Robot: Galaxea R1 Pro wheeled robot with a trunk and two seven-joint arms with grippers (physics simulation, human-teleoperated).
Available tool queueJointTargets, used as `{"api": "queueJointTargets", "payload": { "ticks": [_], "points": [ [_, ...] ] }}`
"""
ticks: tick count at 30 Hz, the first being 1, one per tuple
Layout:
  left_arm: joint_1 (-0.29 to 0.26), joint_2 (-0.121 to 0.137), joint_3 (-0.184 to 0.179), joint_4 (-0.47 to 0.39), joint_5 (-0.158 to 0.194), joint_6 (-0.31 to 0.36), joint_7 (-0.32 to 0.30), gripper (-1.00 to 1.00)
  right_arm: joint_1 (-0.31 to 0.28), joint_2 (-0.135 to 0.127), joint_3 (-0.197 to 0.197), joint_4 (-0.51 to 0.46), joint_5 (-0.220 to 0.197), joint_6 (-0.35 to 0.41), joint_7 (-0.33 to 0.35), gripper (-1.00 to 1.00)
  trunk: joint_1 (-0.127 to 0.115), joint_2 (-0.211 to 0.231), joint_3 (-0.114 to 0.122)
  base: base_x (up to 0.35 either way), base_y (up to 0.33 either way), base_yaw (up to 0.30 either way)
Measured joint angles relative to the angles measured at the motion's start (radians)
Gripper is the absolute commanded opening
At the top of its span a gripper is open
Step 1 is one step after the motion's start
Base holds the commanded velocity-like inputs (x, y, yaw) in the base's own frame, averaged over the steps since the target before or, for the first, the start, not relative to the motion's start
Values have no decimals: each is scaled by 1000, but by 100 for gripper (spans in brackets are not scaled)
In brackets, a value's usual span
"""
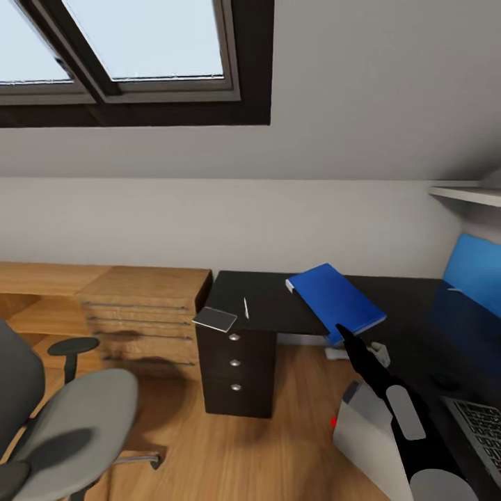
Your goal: In the bedroom, organize the workspace by keeping the computer under the desk, ensuring the monitor is on the desk, placing the keyboard on the desk next to the monitor, placing the mouse on the desk next to the keyboard, moving the folder from the swivel chair onto the desk next to the mouse, stacking the notebook on top of the folder with the pen on top of the notebook, and positioning the swivel chair next to the desk.
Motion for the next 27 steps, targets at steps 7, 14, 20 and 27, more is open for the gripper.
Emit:
{"api": "queueJointTargets", "payload": {
  "ticks": [7, 14, 20, 27],
  "points": [
    [0, -1, -1, 0, -1, 0, 0, 100, 0, 0, -1, 1, 1, -3, -4, -100, 1, 0, 0, 70, 0, -300],
    [0, -1, -3, 0, -1, 0, 0, 100, 0, 0, -1, 2, 1, -4, -3, -100, 1, 0, 0, 3, 0, -300],
    [0, -1, -3, 0, -2, 0, 0, 100, 0, -1, 0, 2, 0, -3, -1, -100, 1, 0, 0, 0, 0, -222],
    [0, -1, -3, 0, -2, 0, 0, 100, 0, 0, 1, 1, -5, -1, 6, -100, 1, 0, 0, 0, 0, -21]
  ]
}}
